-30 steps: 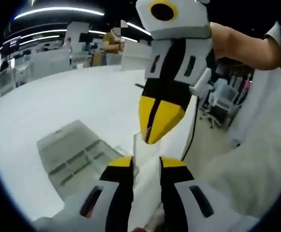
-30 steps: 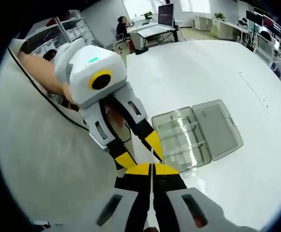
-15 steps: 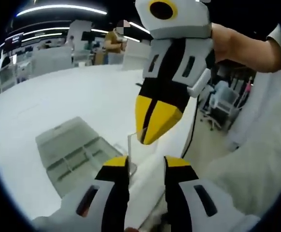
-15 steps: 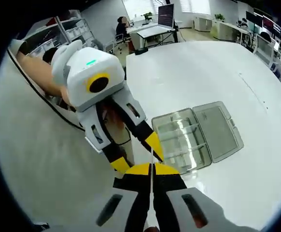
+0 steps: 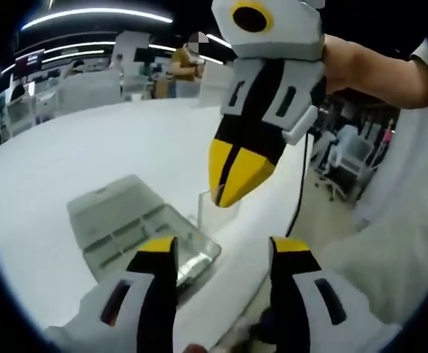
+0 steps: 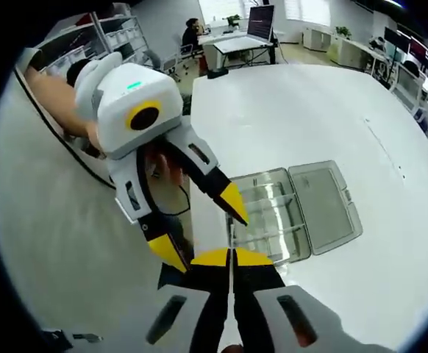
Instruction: Insert the divider into the dual guide fixture by aligning both edges with the guide slots and pushing it downward to the bottom, including one-sided entry, uneven engagement, binding, and posture correction.
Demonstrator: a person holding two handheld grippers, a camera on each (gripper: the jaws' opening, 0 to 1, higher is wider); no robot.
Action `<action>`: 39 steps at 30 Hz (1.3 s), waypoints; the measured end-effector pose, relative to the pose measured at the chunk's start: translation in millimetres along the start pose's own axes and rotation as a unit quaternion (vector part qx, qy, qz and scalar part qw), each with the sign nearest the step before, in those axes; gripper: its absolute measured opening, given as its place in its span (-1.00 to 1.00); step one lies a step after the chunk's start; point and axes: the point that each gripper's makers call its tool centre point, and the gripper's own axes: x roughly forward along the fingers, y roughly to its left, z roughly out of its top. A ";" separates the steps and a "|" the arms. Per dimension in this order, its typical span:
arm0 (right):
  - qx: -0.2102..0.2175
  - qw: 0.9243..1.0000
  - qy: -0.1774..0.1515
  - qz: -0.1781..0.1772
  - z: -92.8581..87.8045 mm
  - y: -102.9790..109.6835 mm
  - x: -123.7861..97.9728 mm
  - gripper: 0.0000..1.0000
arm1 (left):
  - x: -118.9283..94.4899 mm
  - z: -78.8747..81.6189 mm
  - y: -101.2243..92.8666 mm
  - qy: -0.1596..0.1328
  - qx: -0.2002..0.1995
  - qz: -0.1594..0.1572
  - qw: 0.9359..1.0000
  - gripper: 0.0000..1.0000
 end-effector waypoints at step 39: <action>-0.076 0.996 0.049 -0.025 -12.0 -35.5 22.3 -1.00 | -11.4 -13.9 41.3 0.019 -0.066 0.078 0.995 0.72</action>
